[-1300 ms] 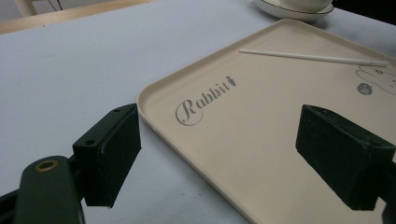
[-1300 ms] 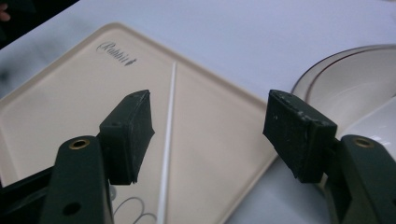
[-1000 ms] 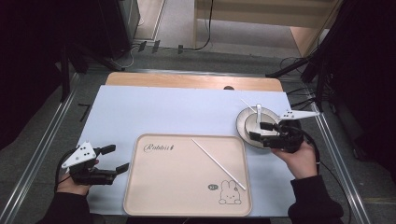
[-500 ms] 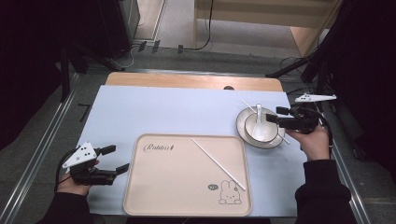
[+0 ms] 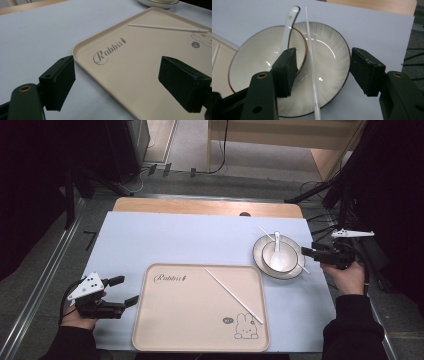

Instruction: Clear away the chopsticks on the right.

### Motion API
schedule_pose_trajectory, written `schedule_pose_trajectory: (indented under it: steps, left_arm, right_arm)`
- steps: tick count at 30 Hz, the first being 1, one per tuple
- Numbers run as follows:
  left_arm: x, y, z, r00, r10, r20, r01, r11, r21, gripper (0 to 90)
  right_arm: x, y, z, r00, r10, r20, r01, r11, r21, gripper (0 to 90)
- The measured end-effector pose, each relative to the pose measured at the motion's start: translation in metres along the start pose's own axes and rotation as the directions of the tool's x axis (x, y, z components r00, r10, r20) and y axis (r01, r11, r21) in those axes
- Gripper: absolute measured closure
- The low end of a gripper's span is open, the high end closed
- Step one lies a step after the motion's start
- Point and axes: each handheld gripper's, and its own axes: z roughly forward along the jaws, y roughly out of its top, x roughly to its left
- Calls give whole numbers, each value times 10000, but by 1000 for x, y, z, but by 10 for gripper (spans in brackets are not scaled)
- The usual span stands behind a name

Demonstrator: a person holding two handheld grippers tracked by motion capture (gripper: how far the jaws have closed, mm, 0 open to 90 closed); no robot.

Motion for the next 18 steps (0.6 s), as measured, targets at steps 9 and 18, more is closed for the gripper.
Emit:
schedule_pose_trajectory:
  steps: [9,18]
  left_arm:
    - [0,0,0,10000,58,-10,-58,10000,54,145]
    - [0,0,0,10000,49,-27,-49,9999,95,145]
  right_arm:
    - [-7,-21,15,9998,189,-7,-187,9947,1016,593]
    - [-2,-26,35,9993,-258,-262,297,9860,1640,686]
